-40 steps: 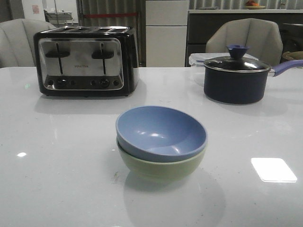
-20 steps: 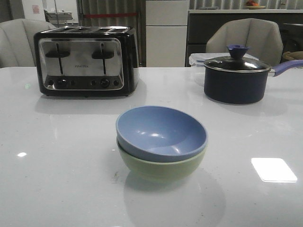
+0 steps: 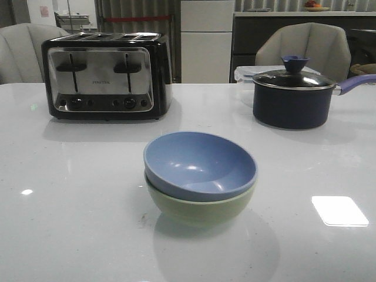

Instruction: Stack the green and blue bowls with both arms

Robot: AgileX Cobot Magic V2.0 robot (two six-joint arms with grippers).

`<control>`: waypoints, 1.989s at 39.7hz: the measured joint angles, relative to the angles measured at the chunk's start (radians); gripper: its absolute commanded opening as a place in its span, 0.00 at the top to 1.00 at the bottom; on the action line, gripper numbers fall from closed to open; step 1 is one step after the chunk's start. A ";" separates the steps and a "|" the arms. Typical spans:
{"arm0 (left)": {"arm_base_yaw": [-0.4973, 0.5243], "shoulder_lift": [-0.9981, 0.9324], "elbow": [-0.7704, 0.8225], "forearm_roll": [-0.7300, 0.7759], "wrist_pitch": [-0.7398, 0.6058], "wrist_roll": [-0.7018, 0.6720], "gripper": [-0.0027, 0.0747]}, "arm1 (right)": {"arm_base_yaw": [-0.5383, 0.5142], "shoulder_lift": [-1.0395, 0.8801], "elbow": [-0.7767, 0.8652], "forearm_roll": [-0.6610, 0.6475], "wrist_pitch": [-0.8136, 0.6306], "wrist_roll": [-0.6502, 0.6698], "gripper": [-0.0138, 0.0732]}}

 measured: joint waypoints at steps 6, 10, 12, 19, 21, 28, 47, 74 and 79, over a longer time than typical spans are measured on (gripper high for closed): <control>0.000 0.000 0.000 0.000 0.000 0.000 0.85 | 0.000 0.000 0.000 0.000 0.000 0.000 0.78; 0.000 0.000 0.000 0.000 0.000 0.000 0.85 | 0.000 0.000 0.000 0.000 0.000 0.000 0.78; 0.000 0.000 0.000 0.000 0.000 0.000 0.85 | 0.000 0.000 0.000 0.000 0.000 0.000 0.78; 0.000 0.000 0.000 0.000 0.000 0.000 0.85 | 0.000 0.000 0.000 0.000 0.000 0.000 0.78; 0.000 0.000 0.000 0.000 0.000 0.000 0.85 | 0.000 0.000 0.000 0.000 0.000 0.000 0.78; 0.000 0.000 0.000 0.000 0.000 0.000 0.85 | 0.000 0.000 0.000 0.000 0.000 0.000 0.78; 0.000 0.000 0.000 0.000 -0.001 0.000 0.85 | -0.240 -0.208 0.117 0.000 -0.192 0.000 0.78; 0.000 0.000 0.000 0.000 -0.001 0.000 0.85 | -0.444 -0.633 0.631 0.000 -0.655 0.000 0.78; 0.000 0.000 0.000 0.000 -0.001 0.000 0.85 | -0.444 -0.634 0.631 0.000 -0.662 0.000 0.78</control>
